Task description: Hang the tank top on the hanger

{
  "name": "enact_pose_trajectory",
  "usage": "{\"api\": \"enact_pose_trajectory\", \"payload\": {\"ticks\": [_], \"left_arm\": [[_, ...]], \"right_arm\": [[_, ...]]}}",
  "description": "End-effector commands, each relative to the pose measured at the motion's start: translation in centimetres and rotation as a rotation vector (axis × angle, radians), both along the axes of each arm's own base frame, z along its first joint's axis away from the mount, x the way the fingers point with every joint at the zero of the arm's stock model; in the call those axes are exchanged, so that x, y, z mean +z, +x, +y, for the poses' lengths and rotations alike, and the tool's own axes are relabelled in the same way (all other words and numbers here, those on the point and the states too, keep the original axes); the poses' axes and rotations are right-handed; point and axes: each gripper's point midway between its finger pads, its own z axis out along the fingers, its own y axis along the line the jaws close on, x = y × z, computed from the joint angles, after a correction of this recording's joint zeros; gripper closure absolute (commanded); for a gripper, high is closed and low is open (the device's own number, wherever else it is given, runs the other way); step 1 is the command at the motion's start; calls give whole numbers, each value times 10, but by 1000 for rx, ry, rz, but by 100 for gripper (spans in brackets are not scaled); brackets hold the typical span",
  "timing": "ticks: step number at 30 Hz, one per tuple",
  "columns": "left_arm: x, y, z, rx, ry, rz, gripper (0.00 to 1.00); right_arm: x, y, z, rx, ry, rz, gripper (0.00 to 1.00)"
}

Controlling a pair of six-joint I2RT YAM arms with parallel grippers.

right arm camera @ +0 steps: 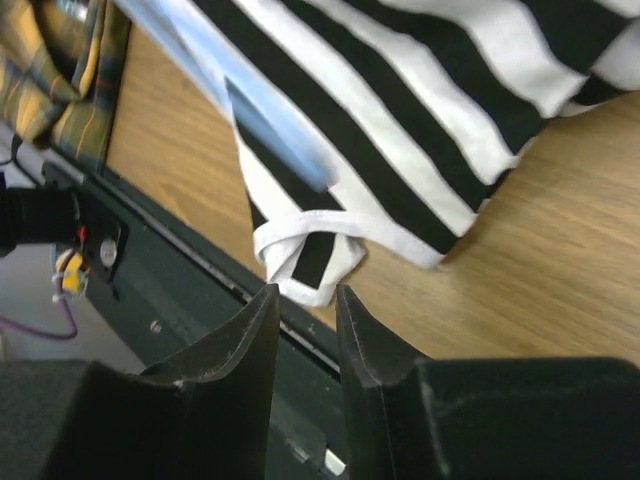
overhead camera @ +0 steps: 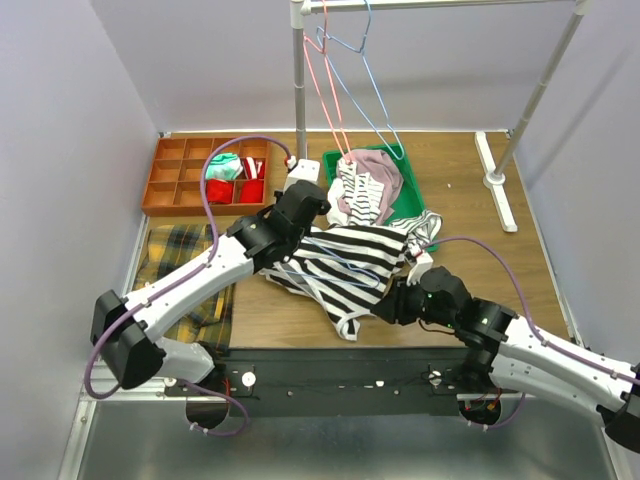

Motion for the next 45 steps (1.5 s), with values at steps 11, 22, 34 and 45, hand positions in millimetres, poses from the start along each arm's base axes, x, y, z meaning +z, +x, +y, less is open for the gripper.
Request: {"api": "enact_pose_trajectory", "payload": {"ticks": [11, 22, 34, 45], "left_arm": [[13, 27, -11, 90, 37, -22, 100], [12, 24, -12, 78, 27, -14, 100], [12, 20, -10, 65, 16, -12, 100], [14, 18, -10, 56, 4, -14, 100]], "right_arm": [[-12, -54, 60, 235, -94, -73, 60], [-47, -65, 99, 307, -263, -44, 55], [-70, -35, 93, 181, -488, -90, 46], [-84, -13, 72, 77, -648, -151, 45]]}}
